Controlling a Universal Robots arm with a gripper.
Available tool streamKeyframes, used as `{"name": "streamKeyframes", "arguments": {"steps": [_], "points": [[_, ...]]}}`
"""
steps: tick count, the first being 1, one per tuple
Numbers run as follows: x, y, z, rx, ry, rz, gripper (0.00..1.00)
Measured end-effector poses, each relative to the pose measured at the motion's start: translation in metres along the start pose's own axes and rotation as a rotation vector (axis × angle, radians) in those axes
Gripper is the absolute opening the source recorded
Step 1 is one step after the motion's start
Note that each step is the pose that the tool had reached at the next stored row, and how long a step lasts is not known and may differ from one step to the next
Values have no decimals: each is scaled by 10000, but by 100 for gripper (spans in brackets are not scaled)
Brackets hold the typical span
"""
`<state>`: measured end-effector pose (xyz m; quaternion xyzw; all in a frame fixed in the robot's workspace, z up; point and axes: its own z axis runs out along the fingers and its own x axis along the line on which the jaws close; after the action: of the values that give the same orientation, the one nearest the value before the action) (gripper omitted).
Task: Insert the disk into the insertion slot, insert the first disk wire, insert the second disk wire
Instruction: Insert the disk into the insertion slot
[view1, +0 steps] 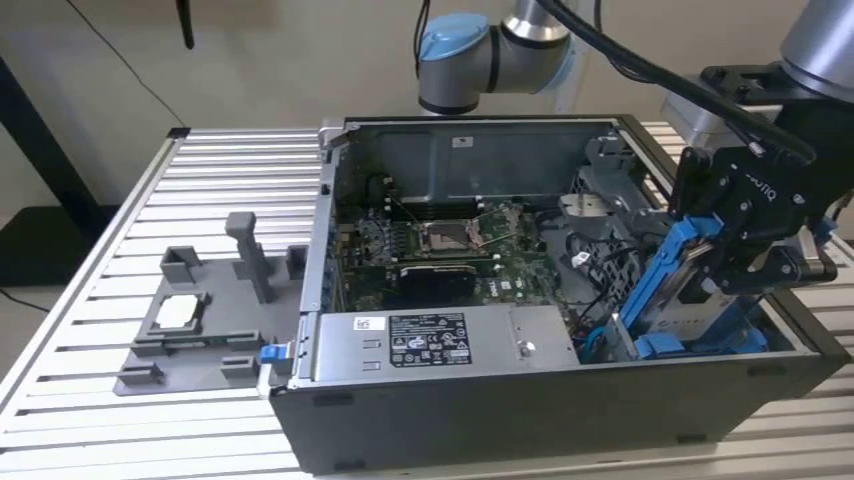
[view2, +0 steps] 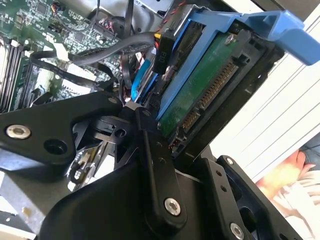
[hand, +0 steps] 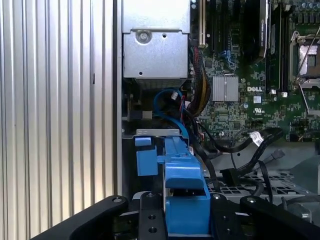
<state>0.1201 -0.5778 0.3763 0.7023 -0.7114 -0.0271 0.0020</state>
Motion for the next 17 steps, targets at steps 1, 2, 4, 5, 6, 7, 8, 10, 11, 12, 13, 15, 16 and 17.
{"name": "streamKeyframes", "arguments": {"steps": [1, 2, 4, 5, 6, 7, 8, 10, 11, 12, 13, 15, 16, 17], "points": [[0, 0, 0, 2, 0, 0, 32], [0, 0, 0, 4, 0, 0, 32], [0, 0, 1, 8, 0, -1, 32], [0, 0, 1, 10, -1, -1, 32], [0, 1, 0, 11, 0, 0, 34], [0, 0, 1, 15, 0, 0, 34], [0, 0, 0, 16, 0, -1, 40], [0, 0, 1, 21, -2, -1, 46], [0, 0, 1, 23, -2, -2, 52], [0, 0, 1, 24, -2, -1, 52], [0, 0, 1, 27, -2, -2, 52], [0, 0, 1, 31, -2, -1, 52], [0, 0, 1, 33, -1, -2, 52], [0, 0, 1, 35, -2, -2, 52]]}}
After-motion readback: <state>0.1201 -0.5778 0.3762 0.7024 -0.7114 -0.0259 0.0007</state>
